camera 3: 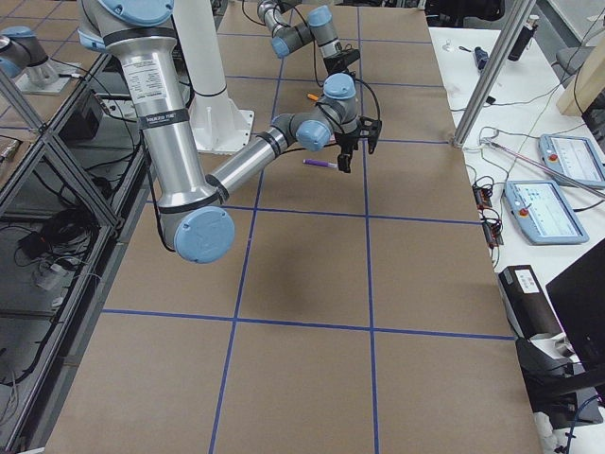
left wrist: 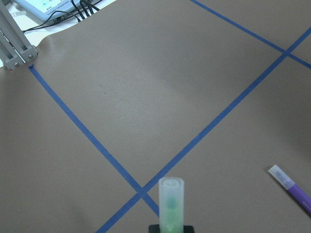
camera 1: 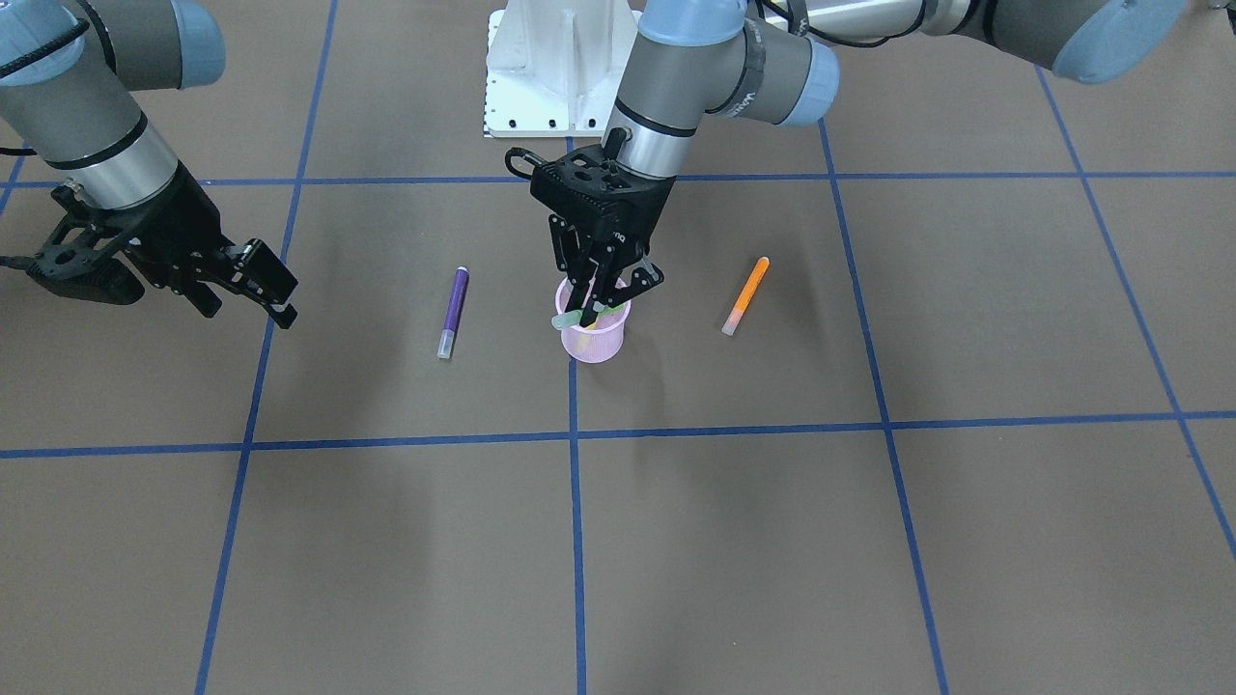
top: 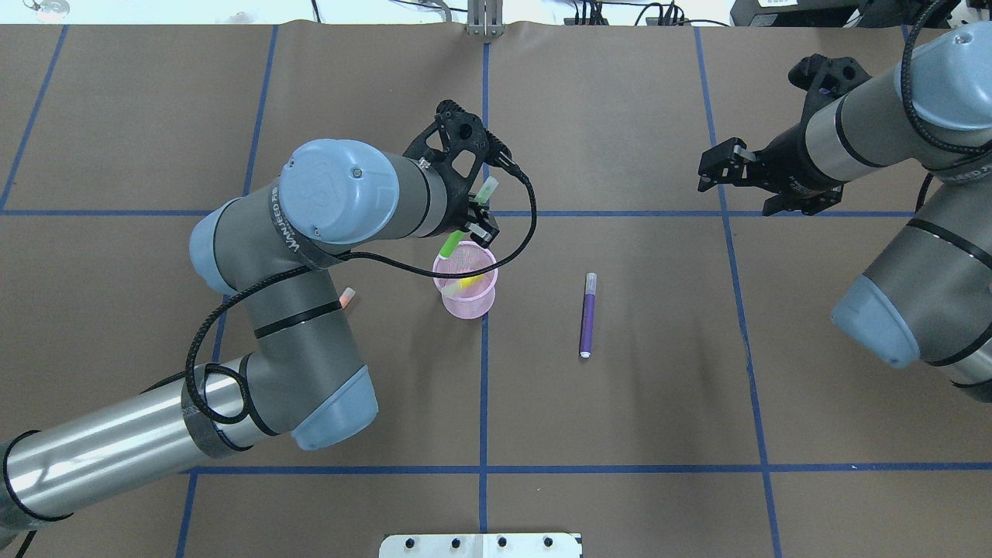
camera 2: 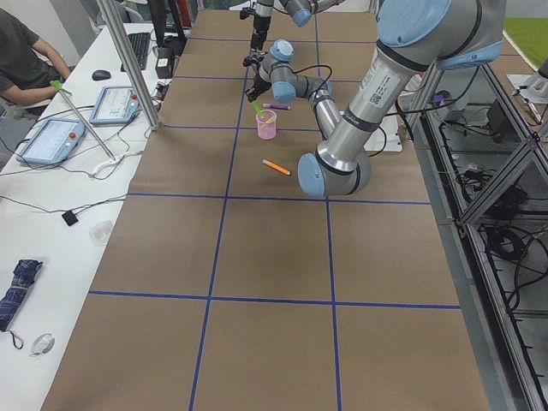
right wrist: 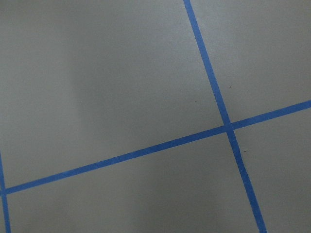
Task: Collect pens into pen holder
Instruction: 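Carry the green marker over the pink cup and release it inside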
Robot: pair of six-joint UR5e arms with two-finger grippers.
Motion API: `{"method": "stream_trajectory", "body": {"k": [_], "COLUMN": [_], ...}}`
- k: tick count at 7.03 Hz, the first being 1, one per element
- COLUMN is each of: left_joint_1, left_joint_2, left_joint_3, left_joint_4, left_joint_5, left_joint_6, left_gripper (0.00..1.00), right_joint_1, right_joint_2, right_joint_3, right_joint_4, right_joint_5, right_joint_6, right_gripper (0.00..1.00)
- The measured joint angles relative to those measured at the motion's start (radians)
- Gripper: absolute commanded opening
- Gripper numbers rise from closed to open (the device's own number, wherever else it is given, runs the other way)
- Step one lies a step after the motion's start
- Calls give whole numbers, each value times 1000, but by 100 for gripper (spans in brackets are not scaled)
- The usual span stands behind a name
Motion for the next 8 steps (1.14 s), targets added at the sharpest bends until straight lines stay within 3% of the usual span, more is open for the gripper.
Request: {"method": "stream_trajectory", "body": {"k": [3, 4, 5, 8], "left_joint_1": [26, 28, 29, 34], "left_joint_2": [0, 0, 0, 6], "left_joint_3": [4, 5, 7, 30], "left_joint_4": [-4, -5, -6, -29], "left_joint_5": [9, 9, 9, 10], "left_joint_6": [-5, -4, -3, -4], "left_gripper": [0, 30, 72, 74], "right_joint_1": [0, 0, 0, -1], "right_joint_2": [1, 2, 2, 4], "right_joint_3": [-2, -2, -3, -6], "right_joint_4": [0, 0, 0, 0], "right_joint_5": [0, -1, -1, -2], "right_joint_6": [1, 5, 9, 14], "right_gripper": [100, 100, 100, 100]}}
